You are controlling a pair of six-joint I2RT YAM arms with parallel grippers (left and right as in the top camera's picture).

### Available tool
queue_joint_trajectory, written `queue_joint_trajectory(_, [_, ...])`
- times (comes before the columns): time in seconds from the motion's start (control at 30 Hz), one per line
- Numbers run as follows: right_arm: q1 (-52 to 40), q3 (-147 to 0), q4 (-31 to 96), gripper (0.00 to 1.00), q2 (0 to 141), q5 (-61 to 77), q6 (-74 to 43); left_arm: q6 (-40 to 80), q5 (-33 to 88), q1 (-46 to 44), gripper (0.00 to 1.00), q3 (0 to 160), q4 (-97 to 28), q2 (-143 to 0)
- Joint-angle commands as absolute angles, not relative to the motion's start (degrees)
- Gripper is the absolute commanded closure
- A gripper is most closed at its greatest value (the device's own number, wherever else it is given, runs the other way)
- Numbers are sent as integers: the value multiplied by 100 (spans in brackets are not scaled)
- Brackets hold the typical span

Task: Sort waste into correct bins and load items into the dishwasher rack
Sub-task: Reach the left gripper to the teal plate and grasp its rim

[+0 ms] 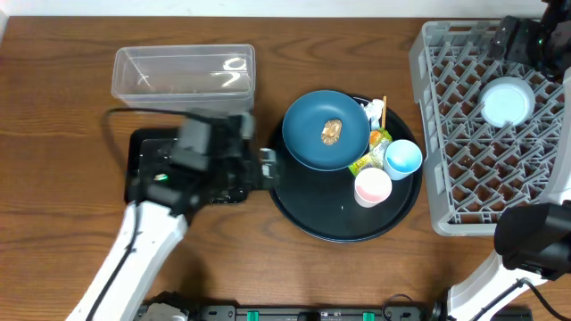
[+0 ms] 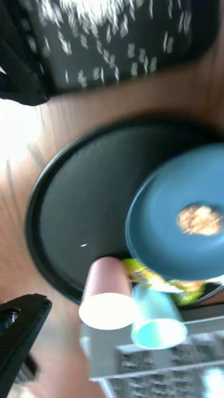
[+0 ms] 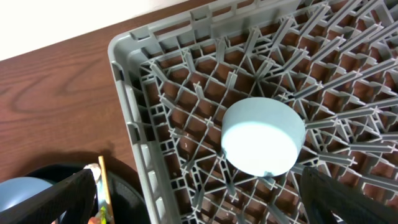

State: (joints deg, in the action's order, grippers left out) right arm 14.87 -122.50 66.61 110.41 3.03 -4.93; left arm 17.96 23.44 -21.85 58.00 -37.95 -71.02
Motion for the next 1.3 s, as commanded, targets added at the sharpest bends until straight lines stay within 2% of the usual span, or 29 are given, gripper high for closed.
queue_joint_trajectory(0.0, [1535,-12293,6665,1,10984,322,-419,1551,2176,-2709,2,5885,-3557,-7328])
queue_joint_trajectory(0.27, [1535,-12293,6667,1,10982,322,-419,-456,1214,-3568,2,5883,-3197,-7487])
queue_joint_trajectory(0.47, [1535,-12293,6665,1,10982,322,-419,-2659,1229,-3785,2,5883,-3120,-7756])
queue_joint_trajectory(0.77, [1535,-12293,6665,1,10982,322,-419,-4713,1791,-3785,0,5883,-3070,-8486])
queue_joint_trajectory(0.83, [1535,-12293,6665,1,10982,325,-419,-5146,1793,-3785,3,5883,-3006,-8626])
queue_joint_trajectory(1.27, [1535,-12293,6667,1,10982,322,-419,-5249,1798,-3785,6,5883,-1951,-9533])
